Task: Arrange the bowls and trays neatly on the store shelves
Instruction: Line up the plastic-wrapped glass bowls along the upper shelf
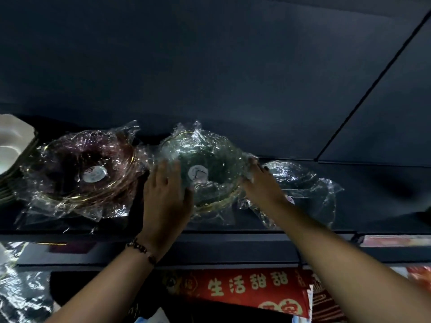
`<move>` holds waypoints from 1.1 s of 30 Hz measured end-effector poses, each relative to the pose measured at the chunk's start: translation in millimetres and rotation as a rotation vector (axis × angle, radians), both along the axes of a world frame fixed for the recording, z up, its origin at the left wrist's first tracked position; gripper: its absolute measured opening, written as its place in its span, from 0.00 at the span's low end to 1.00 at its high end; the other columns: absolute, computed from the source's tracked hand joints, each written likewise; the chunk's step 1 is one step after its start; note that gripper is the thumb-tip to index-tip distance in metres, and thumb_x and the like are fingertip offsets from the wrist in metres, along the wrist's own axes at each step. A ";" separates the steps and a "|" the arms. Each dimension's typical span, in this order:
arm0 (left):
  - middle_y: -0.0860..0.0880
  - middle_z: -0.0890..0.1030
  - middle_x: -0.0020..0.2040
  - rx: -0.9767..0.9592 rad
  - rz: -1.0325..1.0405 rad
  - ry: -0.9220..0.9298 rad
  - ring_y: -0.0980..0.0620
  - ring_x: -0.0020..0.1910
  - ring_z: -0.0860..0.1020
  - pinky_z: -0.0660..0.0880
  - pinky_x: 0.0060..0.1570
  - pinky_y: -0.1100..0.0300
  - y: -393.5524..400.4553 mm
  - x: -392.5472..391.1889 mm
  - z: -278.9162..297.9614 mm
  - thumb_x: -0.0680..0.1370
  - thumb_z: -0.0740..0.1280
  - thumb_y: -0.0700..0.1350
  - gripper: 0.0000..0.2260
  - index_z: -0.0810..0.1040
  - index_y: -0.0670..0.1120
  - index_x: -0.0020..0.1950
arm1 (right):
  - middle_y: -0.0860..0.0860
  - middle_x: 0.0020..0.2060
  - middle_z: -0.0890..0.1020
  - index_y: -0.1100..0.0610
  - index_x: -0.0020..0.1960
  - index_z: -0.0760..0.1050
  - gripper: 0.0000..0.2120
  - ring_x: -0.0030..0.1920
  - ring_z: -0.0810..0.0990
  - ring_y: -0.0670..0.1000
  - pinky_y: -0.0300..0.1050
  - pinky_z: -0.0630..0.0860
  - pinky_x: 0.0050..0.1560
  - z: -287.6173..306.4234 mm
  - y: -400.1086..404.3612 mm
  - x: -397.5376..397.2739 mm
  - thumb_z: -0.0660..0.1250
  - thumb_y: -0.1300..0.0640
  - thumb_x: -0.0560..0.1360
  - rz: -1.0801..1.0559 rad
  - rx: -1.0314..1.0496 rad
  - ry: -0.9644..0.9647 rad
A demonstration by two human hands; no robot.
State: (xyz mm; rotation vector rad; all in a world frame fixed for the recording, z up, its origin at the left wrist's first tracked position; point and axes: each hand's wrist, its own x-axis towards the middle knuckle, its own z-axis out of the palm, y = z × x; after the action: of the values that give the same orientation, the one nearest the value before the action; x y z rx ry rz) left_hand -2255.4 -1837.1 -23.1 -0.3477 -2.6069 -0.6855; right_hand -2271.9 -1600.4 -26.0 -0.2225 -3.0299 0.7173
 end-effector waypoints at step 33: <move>0.58 0.46 0.78 0.180 -0.415 -0.521 0.68 0.68 0.64 0.71 0.57 0.73 164.0 91.8 -65.3 0.78 0.62 0.58 0.25 0.61 0.57 0.74 | 0.56 0.43 0.84 0.53 0.45 0.78 0.05 0.45 0.83 0.59 0.59 0.79 0.50 -65.8 178.8 158.2 0.68 0.61 0.71 -0.795 -0.981 0.034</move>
State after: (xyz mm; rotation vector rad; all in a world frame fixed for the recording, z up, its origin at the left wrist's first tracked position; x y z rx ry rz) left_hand -2163.7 -1673.2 -88.4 -0.7525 -2.9463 -1.2913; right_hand -2113.7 -1421.6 -91.8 -1.2564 -1.9531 1.8825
